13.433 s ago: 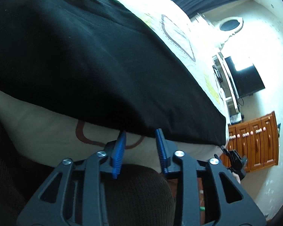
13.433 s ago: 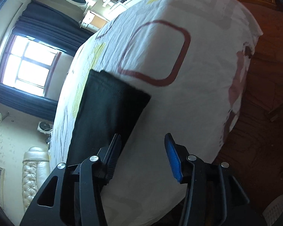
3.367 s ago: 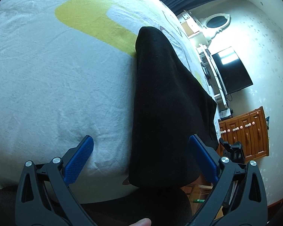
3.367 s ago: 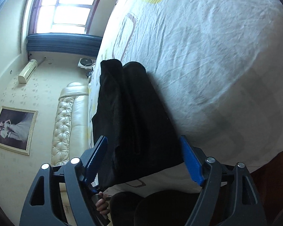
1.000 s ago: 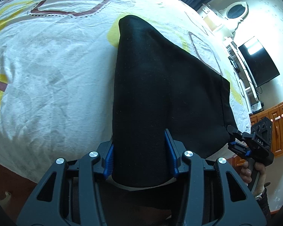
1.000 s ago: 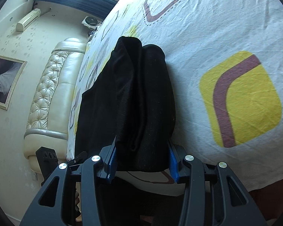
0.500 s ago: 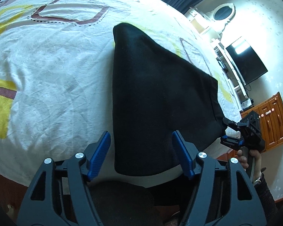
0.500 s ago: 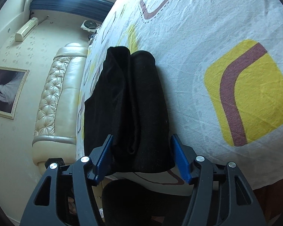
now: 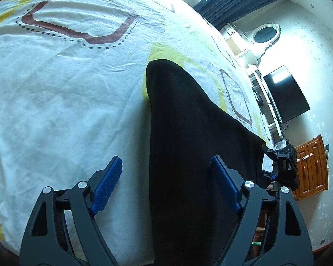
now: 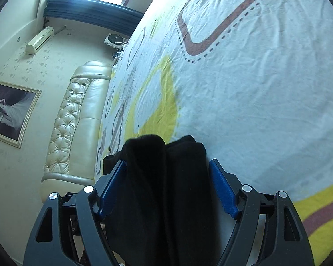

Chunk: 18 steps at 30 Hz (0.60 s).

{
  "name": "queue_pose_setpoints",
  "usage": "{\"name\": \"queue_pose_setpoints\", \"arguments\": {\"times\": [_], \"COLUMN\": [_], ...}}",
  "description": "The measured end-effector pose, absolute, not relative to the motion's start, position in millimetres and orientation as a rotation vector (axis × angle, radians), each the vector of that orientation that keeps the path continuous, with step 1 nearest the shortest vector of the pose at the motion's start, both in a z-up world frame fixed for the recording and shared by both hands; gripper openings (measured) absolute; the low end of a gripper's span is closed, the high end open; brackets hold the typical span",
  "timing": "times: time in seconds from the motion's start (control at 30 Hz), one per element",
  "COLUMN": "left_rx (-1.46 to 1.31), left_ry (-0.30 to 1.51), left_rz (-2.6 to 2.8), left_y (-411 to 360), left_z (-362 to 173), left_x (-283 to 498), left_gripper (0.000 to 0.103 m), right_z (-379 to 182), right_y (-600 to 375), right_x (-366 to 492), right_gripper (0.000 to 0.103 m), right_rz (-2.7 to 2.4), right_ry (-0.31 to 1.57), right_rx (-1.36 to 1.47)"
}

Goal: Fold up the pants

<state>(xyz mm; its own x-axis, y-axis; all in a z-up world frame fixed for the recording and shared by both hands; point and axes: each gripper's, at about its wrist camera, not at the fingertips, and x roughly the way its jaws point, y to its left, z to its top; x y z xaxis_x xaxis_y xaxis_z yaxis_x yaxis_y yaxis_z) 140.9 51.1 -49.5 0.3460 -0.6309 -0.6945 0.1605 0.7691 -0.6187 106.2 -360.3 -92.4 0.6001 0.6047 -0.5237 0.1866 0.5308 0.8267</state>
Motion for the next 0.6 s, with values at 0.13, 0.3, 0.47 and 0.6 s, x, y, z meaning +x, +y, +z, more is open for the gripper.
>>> {"name": "queue_pose_setpoints", "arguments": {"times": [0.13, 0.3, 0.47, 0.6], "left_rx": [-0.511, -0.381, -0.292, -0.249], "left_ry": [1.163, 1.159, 1.134, 1.115], "left_rz": [-0.553, -0.535, -0.482, -0.436], "left_y": [35, 19, 9, 6], "left_z": [-60, -57, -48, -40], "left_x": [165, 168, 165, 166], "left_gripper": [0.081, 0.049, 0.043, 0.039], "right_z": [-95, -103, -100, -94], "right_y": [-352, -357, -353, -351], "right_x": [121, 117, 113, 112], "right_gripper": [0.064, 0.039, 0.038, 0.036], "right_rz": [0.308, 0.309, 0.296, 0.285], "right_ry": [0.971, 0.992, 0.946, 0.917], "right_rx": [0.963, 0.944, 0.939, 0.917]}}
